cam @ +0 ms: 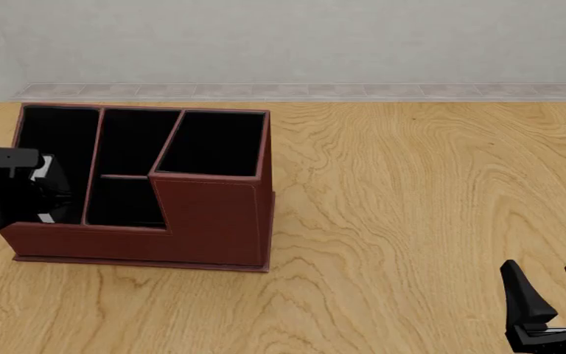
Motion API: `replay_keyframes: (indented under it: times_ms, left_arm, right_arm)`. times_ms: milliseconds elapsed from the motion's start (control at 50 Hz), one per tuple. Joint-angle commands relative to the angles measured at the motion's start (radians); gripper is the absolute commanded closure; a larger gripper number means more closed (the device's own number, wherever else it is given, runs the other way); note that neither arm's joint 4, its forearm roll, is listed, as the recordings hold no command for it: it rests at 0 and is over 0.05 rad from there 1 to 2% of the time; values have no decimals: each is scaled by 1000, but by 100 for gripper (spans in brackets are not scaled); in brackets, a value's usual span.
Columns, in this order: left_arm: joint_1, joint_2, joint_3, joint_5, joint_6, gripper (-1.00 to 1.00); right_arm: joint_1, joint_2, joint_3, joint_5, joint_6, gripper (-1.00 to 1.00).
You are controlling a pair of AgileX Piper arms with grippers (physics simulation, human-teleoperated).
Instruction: Pick up the book and place it in the left compartment of the caddy.
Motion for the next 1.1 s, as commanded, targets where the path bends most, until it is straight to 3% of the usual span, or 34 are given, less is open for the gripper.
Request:
replay_keyframes:
  times_ms: [20, 1100]
  left_arm:
    - [3, 11, -5, -19, 15, 100]
    - [29, 79, 0, -69, 31, 100]
  right_arm:
    - [0, 1, 0, 0, 0, -100]
    - [-1, -8, 0, 5, -3, -100]
